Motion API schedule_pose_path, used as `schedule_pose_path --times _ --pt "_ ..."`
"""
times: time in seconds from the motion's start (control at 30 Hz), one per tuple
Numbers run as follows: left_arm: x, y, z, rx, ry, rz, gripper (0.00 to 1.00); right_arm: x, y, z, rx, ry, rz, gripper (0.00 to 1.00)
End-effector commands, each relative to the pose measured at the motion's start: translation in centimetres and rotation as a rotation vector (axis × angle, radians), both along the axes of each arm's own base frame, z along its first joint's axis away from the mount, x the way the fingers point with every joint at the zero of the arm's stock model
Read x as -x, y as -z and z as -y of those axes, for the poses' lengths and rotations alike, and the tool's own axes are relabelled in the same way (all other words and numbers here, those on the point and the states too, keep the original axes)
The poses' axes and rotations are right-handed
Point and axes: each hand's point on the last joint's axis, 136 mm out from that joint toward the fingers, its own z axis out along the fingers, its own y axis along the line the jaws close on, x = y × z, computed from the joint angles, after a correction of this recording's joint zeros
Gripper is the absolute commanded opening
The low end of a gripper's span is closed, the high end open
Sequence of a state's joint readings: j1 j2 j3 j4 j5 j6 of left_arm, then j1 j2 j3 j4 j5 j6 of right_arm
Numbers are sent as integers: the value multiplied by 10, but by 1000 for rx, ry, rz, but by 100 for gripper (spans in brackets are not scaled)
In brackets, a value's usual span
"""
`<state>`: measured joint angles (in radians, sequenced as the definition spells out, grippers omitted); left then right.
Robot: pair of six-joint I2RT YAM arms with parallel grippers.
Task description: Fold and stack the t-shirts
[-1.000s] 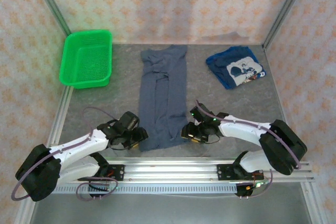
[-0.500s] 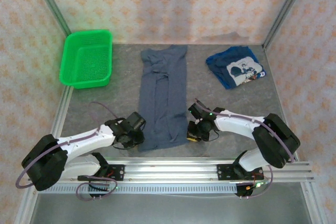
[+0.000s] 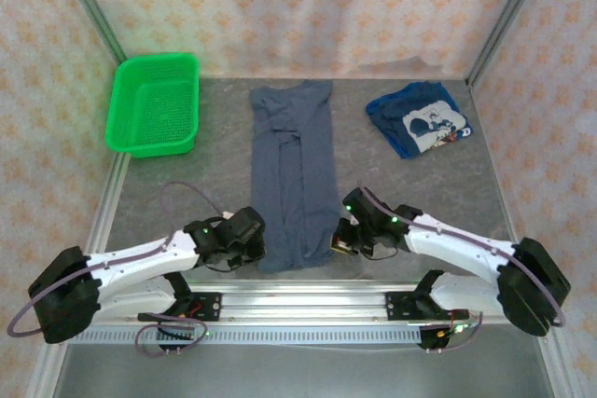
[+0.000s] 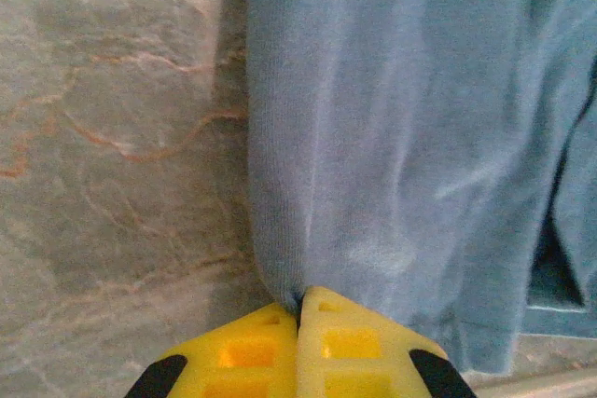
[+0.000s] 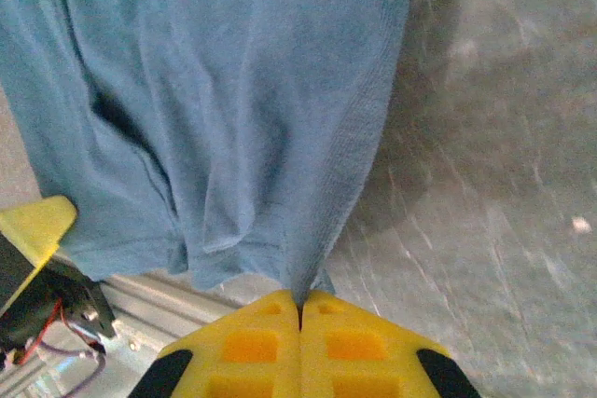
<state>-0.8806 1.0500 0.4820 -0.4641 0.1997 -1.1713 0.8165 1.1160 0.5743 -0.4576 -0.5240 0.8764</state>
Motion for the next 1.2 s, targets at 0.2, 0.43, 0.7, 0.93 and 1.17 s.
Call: schedule_pose_path --times 0.2,0.43,0.7,0.93,1.17 --pt "11 -22 -15 24 -74 54 4 35 -2 29 44 52 -87 0" --pt "17 -31 -9 44 -63 63 3 34 -26 25 -4 63 -62 0" --pt "-7 -79 -11 90 -128 182 4 5 -70 9 -30 55 35 0" --pt "-55 -101 -22 112 -193 190 4 -54 -89 -7 -7 30 71 0" --pt "-131 -114 -26 122 -196 168 3 -129 -91 -15 54 -21 77 0"
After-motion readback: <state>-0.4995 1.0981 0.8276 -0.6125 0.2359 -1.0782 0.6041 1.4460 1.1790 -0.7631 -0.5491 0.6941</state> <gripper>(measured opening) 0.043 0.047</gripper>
